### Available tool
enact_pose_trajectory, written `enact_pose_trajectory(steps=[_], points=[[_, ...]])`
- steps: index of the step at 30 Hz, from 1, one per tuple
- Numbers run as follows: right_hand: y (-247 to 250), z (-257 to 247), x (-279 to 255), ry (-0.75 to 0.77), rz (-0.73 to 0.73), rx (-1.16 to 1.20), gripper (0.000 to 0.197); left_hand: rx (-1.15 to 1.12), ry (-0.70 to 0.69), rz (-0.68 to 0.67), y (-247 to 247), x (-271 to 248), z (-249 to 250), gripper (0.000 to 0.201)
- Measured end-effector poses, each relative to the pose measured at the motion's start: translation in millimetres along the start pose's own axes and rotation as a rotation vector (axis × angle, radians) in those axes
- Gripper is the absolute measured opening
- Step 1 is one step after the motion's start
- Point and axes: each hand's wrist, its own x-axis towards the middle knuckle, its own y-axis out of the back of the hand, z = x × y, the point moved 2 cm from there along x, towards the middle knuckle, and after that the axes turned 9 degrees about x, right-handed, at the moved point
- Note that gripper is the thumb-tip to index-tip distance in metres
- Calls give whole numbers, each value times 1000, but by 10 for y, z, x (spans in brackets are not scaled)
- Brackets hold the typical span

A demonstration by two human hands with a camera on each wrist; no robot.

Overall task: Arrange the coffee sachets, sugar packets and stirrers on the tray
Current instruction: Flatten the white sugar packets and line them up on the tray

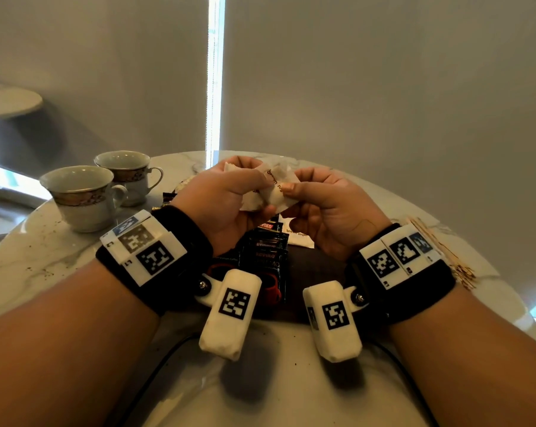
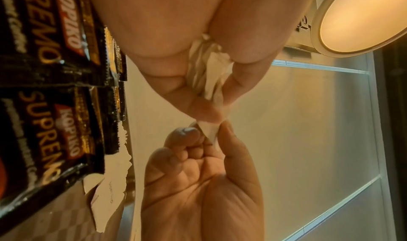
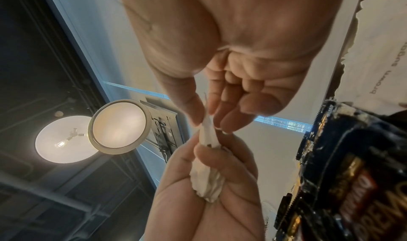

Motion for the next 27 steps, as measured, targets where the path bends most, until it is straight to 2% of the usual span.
enact_pose_trajectory(steps=[5, 9, 13, 16, 21, 27], points=[[36, 0, 19, 28, 54, -27, 12, 3, -6, -12, -2, 2, -9, 13], [53, -2, 22, 39, 60, -28, 22, 82, 14, 5, 11, 5, -33, 20], [67, 1, 32, 42, 53, -23, 24, 46, 20, 52, 22, 23, -35, 11], [76, 13, 50, 56, 72, -13, 33, 41, 20, 71, 28, 39, -43, 8], [86, 20, 79, 73, 94, -6, 20, 51, 19, 90, 39, 58, -57, 12], [91, 49, 96, 66, 64, -8, 33, 53, 5, 98, 58, 75, -44, 10]])
